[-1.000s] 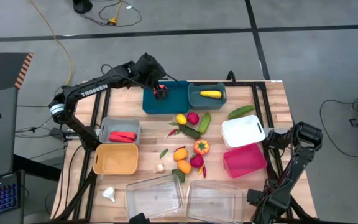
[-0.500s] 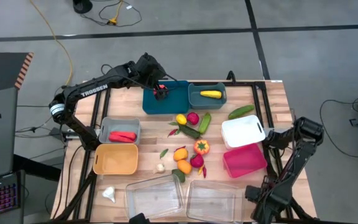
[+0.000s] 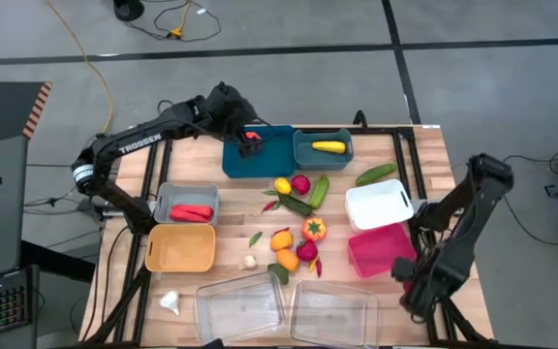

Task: Sort produce into baskets
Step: Put the tomato into the blue bin

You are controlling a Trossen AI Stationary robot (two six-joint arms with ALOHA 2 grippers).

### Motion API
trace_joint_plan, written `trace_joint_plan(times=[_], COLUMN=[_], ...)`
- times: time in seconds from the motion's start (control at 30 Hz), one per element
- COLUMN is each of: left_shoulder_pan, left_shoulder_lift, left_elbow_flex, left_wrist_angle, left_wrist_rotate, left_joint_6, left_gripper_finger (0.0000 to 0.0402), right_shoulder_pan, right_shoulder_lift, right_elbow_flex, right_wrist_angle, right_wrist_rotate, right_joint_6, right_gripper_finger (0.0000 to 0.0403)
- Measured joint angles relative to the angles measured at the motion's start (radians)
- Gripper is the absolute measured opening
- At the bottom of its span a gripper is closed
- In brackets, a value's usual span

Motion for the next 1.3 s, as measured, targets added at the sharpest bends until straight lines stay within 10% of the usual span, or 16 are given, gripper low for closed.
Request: trace_joint_plan(times=[0.33, 0.63, 0.97, 1.3], left_shoulder_pan=[-0.036, -0.102, -0.201, -0.308], left_shoulder_lift=[-0.102, -0.178, -0.203, -0.205], left_elbow_flex=[0.0, 0.0, 0.0, 0.0], left_wrist_angle=[-0.025, -0.137, -0.27, -0.358], left_wrist_rotate=[0.012, 0.029, 0.029, 0.028], left_joint_6=[-0.03, -0.044, -0.065, -0.114], left_gripper_finger=[0.0385, 0.0385, 0.0385, 0.0385], right_shoulder_pan=[-0.153, -0.461, -0.874, -1.128], right_shoulder_lift=[-0.209, -0.26, -0.158, 0.08], right_elbow_flex=[0.001, 0.002, 0.002, 0.002], right_wrist_angle=[-0.058, 0.1, 0.655, 1.075], right_wrist_rotate=[0.331, 0.717, 0.624, 0.523], right_joint_6=[-0.116, -0.571, -1.299, -1.467], right_gripper_finger=[0.0286, 0.0286, 0.0286, 0.0286])
